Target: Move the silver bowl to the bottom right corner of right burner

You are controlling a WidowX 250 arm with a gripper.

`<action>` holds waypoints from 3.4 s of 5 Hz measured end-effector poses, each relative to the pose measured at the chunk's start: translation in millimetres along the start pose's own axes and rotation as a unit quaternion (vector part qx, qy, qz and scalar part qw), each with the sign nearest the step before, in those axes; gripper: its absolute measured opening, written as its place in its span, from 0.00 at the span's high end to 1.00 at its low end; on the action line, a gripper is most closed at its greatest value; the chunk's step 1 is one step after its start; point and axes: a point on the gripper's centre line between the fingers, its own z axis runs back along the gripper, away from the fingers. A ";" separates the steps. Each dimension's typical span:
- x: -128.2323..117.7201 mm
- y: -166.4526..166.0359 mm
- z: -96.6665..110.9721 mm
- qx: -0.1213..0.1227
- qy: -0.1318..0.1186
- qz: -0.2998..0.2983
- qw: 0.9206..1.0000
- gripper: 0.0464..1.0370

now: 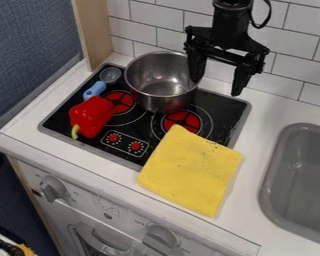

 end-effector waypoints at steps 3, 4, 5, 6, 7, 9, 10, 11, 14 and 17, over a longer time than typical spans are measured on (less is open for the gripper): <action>13.7 6.2 -10.6 0.001 0.024 0.009 1.000 0.04; 30.7 17.7 -11.2 0.011 0.022 0.021 0.999 0.04; 38.5 24.3 -22.3 0.028 0.036 0.026 0.999 0.04; 39.2 30.6 -47.1 0.054 0.067 0.033 0.996 0.04; 37.9 43.0 -53.8 0.074 0.072 0.053 0.993 0.09; 27.6 49.2 -68.2 0.053 0.067 0.065 0.994 0.68; 29.3 49.6 -53.9 0.027 0.037 0.062 0.997 0.89; 26.9 48.5 -51.2 0.008 0.038 0.052 0.998 0.97; -32.2 17.4 50.2 0.004 0.023 -0.022 0.999 0.97; -107.6 -28.8 22.3 0.025 0.018 -0.094 0.995 0.98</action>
